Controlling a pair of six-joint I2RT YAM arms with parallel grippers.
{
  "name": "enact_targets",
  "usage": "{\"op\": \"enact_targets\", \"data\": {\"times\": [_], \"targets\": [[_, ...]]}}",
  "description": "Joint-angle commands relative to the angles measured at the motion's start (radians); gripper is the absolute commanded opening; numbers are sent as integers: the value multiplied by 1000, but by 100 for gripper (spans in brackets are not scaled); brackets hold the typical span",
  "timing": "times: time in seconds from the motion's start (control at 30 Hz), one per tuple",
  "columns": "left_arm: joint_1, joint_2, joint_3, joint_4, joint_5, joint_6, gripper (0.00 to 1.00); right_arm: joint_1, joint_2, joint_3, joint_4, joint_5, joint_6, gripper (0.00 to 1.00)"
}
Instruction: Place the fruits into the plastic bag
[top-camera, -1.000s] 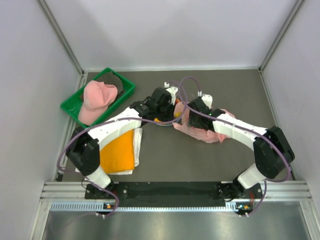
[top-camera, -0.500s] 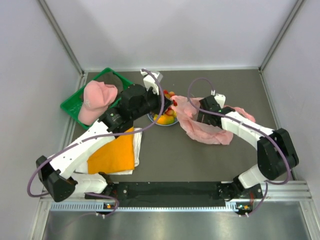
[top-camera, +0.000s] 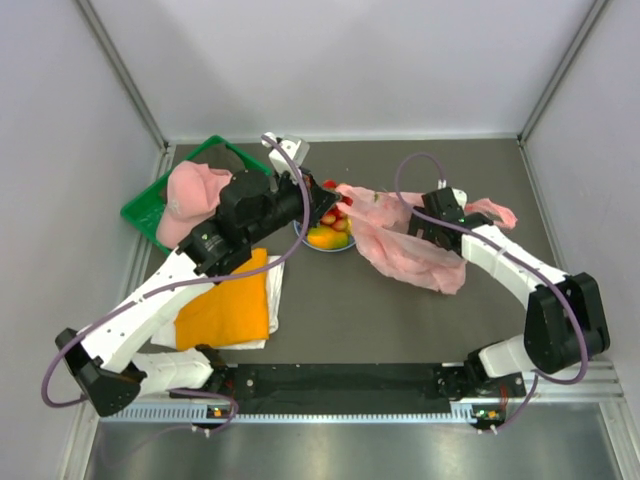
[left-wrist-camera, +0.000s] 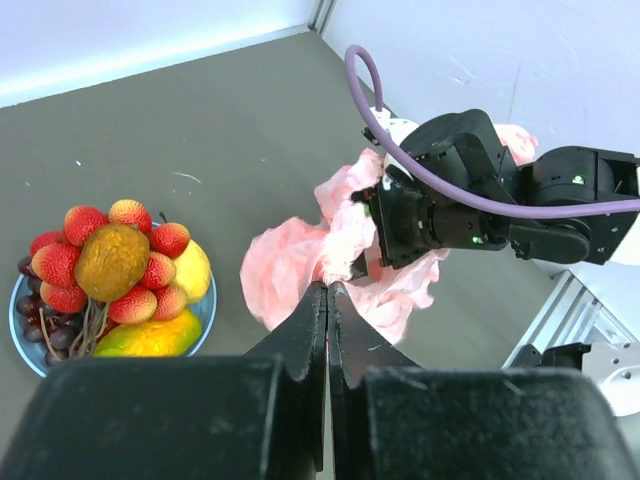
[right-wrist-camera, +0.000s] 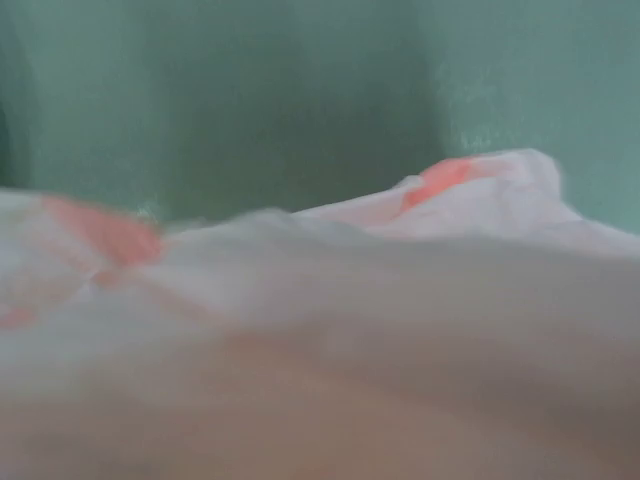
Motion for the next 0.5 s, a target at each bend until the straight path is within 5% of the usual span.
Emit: {"op": "enact_targets", "data": {"times": [0.0, 0.47], "targets": [[0, 25, -10, 48, -8, 21, 0, -34, -43, -9, -21, -67, -52, 99], [1, 203, -159, 155, 54, -8, 0, -36, -207, 96, -78, -265, -71, 99]]}}
